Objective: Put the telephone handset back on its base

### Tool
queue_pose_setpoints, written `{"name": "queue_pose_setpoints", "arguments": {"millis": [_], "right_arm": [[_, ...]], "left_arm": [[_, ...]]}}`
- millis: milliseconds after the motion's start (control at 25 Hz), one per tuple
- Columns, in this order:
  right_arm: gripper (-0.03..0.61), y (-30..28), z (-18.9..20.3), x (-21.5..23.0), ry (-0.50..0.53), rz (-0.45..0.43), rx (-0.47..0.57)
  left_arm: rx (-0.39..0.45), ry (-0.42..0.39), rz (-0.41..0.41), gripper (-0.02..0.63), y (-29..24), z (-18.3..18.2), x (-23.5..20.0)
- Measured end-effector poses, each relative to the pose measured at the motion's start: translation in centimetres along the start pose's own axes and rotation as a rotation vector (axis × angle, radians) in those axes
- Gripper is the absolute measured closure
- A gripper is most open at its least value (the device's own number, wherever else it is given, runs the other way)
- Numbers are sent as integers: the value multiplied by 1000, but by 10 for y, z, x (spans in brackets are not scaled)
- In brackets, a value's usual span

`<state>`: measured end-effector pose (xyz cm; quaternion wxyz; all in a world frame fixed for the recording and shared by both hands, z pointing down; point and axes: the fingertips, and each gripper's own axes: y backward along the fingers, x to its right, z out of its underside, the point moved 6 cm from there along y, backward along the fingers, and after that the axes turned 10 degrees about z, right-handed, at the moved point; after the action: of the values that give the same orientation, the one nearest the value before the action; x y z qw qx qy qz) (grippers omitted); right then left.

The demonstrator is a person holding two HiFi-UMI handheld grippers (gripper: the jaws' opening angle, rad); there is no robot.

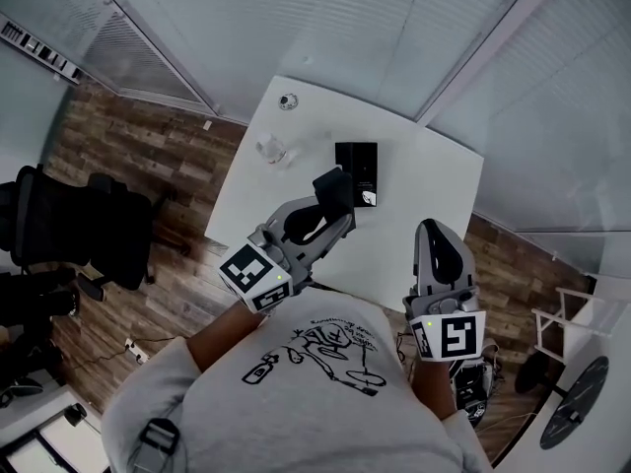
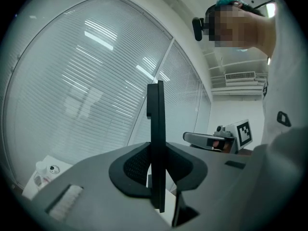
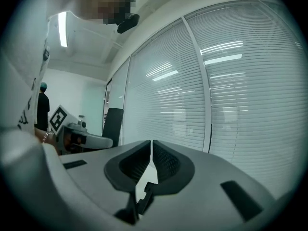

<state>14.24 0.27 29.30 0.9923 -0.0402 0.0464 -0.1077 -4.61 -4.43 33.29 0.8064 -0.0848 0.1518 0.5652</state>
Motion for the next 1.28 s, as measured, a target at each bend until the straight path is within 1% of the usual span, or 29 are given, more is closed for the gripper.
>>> {"name": "queue_pose_setpoints", "arguments": {"millis": [280,400,600,640,680,920,1080,1280], "right_arm": [[568,-24,12,-8,0,29,-38],[568,-28,22,-10,-10,12,-62],[563,-37,54,-25,-15,-60,-138],[550,-40,61,-30,-12,-81,-160],[522,-44,68,-35,-9,-103,-184],[481,-58,120,-66,8,-222,-304],[459,-66,154,-79,25,-260,-396],[462,-66,175,-87,29,-282,-441]], "left_arm": [[-16,57,49,543,-6,4,-35],[-31,64,71,543,-12,7,-44],[-37,93,96,543,-18,10,-55],[-37,99,99,543,-19,11,-56],[-38,105,103,543,-21,12,-58],[-32,141,128,543,-26,20,-67],[-29,182,143,543,-27,27,-74],[-30,271,177,543,-32,43,-76]]}}
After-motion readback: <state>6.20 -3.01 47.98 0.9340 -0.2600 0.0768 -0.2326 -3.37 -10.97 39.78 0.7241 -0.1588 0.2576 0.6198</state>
